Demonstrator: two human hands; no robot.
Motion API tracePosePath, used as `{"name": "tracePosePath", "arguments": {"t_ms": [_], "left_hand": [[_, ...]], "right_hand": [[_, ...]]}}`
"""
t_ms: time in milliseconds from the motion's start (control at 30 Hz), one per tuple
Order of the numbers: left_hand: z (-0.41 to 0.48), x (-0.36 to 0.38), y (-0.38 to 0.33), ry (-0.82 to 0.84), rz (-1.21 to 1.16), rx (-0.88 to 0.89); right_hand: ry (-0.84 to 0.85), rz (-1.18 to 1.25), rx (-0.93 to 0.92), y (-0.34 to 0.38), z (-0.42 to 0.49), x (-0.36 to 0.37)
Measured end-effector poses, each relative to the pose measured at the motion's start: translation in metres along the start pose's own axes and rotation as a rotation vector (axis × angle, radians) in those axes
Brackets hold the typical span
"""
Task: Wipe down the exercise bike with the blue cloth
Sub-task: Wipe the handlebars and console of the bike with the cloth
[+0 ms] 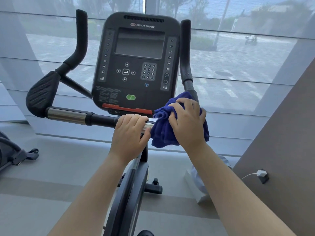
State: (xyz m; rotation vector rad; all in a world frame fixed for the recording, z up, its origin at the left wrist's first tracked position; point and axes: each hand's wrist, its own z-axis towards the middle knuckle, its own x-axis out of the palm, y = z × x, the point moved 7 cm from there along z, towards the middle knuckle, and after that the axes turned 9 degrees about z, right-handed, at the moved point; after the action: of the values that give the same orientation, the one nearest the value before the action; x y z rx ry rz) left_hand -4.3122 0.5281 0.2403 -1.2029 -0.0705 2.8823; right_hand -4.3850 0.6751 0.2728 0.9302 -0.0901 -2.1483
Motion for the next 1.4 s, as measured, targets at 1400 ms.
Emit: {"name": "tracePosePath", "arguments": {"t_ms": [1400], "left_hand": [[-0.002, 0.006, 0.001, 0.006, -0.017, -0.11]], "right_hand": [[0.086, 0.074, 0.308, -0.027, 0.011, 0.002]]}}
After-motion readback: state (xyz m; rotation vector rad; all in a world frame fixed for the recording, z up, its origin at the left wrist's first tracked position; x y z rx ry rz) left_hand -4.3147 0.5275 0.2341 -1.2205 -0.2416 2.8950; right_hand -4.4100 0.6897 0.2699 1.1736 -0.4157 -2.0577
